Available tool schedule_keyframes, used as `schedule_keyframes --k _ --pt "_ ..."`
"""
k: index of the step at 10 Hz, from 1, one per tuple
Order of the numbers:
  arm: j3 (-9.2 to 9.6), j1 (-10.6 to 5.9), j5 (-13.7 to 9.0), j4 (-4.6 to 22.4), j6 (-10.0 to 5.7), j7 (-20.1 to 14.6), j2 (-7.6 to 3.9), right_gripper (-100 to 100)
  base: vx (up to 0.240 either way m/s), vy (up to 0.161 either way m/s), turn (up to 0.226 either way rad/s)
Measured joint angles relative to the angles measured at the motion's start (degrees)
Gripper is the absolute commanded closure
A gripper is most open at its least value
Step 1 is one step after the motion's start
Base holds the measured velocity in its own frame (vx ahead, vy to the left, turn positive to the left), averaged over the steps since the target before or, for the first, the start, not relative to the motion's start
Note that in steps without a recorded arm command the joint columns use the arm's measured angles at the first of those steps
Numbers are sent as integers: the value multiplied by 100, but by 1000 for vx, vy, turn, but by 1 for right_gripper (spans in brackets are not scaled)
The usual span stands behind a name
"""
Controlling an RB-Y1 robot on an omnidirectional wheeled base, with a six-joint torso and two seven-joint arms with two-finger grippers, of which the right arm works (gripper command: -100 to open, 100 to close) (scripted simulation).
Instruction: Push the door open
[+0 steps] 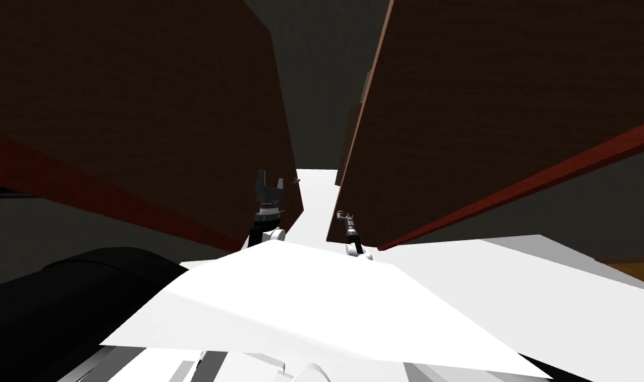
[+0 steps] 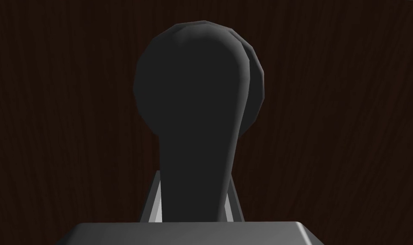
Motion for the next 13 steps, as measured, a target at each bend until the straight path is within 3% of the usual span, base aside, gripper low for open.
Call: schedule_keyframes --k 2,3,5,6,8,11,12,13 --pt "-37 -167 -20 255 -150 32 34 100 55 25 -41" --pt "-88 -89 -5 161 -74 49 40 100 148 115 -113" --pt "-177 -131 -3 350 -153 20 -16 100 150 125 -107" --pt "-271 -313 -22 698 -316 2 -39 100 129 81 -46" --pt "-302 -187 -12 387 -180 -11 -81 100 103 38 -50" --pt "-500 -271 -3 600 -285 -27 -109 100 152 132 -109" --pt "-529 -155 2 377 -192 -40 -137 100 136 81 -90" --pt "-598 -212 0 456 -187 -40 -134 100 178 116 -123"
